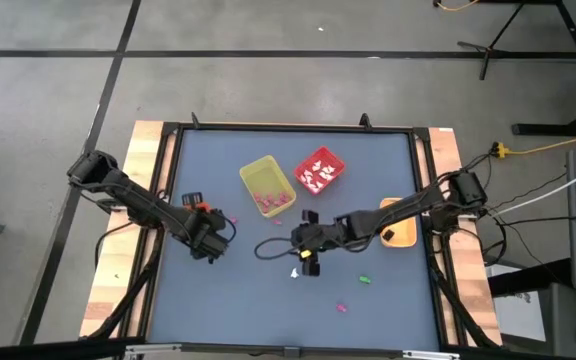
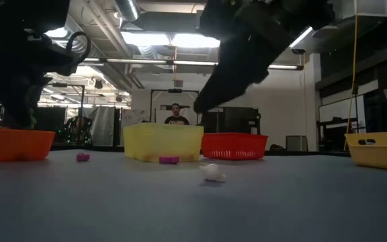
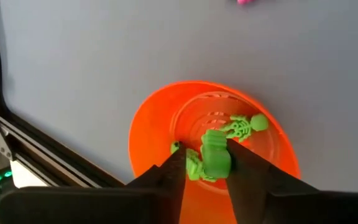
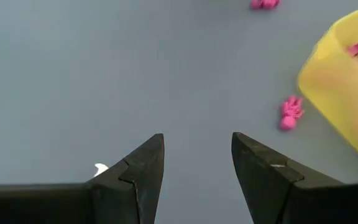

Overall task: Sort Halloween decoration
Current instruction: Put the green skeleton toy into the orange bin

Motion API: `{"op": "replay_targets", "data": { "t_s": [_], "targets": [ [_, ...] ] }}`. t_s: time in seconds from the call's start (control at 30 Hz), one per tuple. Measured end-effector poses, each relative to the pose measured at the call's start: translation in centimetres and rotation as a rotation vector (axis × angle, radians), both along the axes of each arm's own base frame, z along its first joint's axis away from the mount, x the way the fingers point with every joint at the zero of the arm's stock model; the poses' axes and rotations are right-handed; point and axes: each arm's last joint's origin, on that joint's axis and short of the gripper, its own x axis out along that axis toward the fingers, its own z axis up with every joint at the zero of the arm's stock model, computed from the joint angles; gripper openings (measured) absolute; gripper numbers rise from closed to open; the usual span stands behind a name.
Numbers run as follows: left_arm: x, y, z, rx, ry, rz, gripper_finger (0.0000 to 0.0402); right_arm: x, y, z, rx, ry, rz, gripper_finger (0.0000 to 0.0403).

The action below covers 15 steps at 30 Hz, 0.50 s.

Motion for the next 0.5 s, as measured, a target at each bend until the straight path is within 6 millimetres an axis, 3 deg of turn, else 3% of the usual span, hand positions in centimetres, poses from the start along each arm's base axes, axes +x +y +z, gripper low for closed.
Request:
{"op": "replay_targets", "data": {
  "t_s": [0.23, 0.5],
  "targets": [
    [0.4, -0.2, -0.1, -0.019, -0.042, 0.0, 0.0128, 0.5, 0.0, -1.7, -0.057, 0.018, -0.074, 0.0188],
    [0.4, -0.2, -0.1, -0.022, -0.058, 0.021, 0.0132, 1.8, -0.1, -4.1, -0.076, -0.058, -0.265, 0.0188]
  ]
}}
